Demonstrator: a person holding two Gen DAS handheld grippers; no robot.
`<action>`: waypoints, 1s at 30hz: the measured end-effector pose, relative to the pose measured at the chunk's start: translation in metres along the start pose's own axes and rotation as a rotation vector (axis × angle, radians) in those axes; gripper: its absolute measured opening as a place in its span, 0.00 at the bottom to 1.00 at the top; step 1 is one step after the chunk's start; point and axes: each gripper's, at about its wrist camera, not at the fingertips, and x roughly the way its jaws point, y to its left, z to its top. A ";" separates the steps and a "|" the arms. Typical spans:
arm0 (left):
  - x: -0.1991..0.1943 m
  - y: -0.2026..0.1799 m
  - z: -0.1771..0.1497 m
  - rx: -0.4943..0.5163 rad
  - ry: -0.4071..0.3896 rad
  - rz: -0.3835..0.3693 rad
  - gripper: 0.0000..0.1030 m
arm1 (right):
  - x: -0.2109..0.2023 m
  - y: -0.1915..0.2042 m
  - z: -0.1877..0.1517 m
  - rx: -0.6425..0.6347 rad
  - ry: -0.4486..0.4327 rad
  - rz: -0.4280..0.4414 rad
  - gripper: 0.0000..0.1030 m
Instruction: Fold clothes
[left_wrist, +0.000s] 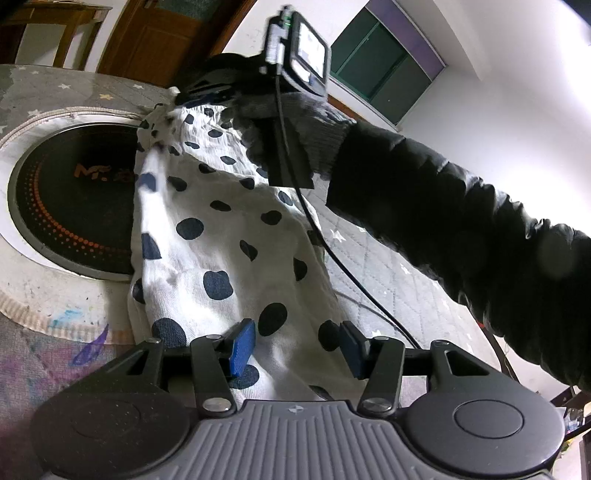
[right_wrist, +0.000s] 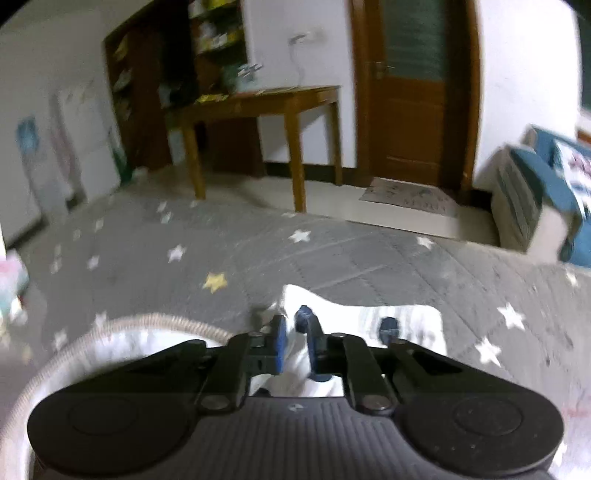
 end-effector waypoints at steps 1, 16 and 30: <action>0.000 0.000 0.000 0.000 0.000 -0.001 0.52 | 0.000 -0.004 0.000 0.021 0.002 0.010 0.08; -0.001 0.000 0.000 -0.002 0.003 -0.007 0.52 | -0.017 -0.051 0.009 0.049 -0.009 0.143 0.40; 0.000 0.000 0.003 -0.011 0.022 -0.001 0.53 | 0.014 -0.114 -0.008 0.131 -0.011 0.172 0.44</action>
